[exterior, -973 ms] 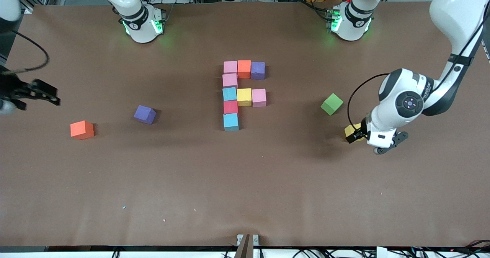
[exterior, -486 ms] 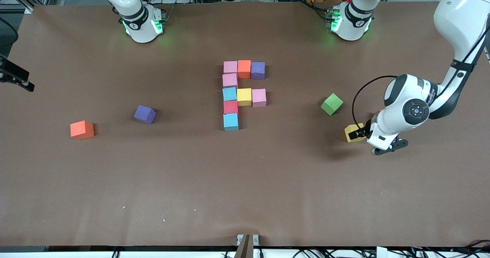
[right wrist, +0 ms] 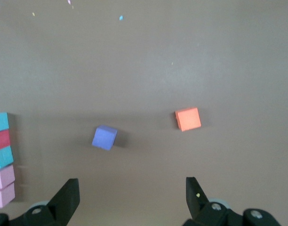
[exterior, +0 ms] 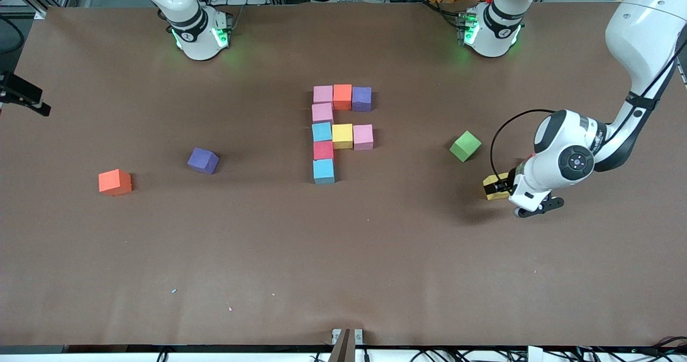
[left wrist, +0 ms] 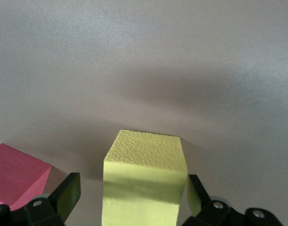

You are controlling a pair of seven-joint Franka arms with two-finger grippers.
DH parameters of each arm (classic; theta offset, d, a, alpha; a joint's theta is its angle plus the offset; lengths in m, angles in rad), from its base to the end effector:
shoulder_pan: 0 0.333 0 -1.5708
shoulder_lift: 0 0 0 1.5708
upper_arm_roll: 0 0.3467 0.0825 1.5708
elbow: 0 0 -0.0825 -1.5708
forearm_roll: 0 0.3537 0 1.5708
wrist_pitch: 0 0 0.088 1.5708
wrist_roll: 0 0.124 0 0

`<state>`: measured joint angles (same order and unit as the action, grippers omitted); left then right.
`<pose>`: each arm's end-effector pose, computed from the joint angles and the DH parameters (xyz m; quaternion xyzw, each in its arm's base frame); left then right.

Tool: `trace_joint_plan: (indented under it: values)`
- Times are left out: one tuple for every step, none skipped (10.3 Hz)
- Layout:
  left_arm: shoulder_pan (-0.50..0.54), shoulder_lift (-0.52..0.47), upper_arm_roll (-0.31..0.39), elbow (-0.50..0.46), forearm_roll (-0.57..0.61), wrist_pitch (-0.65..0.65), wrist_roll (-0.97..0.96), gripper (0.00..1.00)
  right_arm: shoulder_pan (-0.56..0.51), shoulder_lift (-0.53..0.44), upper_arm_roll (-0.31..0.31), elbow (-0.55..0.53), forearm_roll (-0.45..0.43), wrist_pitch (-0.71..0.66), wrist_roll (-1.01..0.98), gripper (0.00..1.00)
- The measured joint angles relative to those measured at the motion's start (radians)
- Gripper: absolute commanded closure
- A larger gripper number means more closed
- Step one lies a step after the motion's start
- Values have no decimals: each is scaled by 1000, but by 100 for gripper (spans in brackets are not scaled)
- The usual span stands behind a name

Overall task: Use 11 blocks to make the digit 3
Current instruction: 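Grasp the yellow cube with the left gripper while the right gripper retracts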

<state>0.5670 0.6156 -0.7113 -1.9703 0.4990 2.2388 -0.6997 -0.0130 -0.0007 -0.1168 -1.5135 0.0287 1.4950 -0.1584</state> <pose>0.5839 -0.0433 0.2384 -0.9883 -0.1332 0.0723 0.0147 0.5125 -0.0632 0.6571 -0.9997 -0.0153 0.0067 0.0155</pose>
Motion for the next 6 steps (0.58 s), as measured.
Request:
trace_joint_plan:
  values:
    - [0, 9, 7, 0, 3, 0, -1, 33, 0, 6, -1, -2, -1, -6, 0, 0]
    - [0, 16, 12, 2, 4, 1, -8, 77, -4, 13, -4, -4, -1, -7, 0, 0]
    - [1, 18, 14, 5, 4, 2, -20, 100, -11, 20, -8, -6, -1, -7, 0, 0]
    - [0, 18, 12, 9, 2, 2, -53, 100, -15, 31, -10, -6, -1, -4, 0, 0]
    - [-3, 18, 11, 15, -9, 5, -122, 100, -19, 40, -10, -6, -1, 1, 0, 0]
    - [-14, 18, 8, 34, -27, 7, -219, 100, -31, 43, -11, -6, -1, 7, 0, 0]
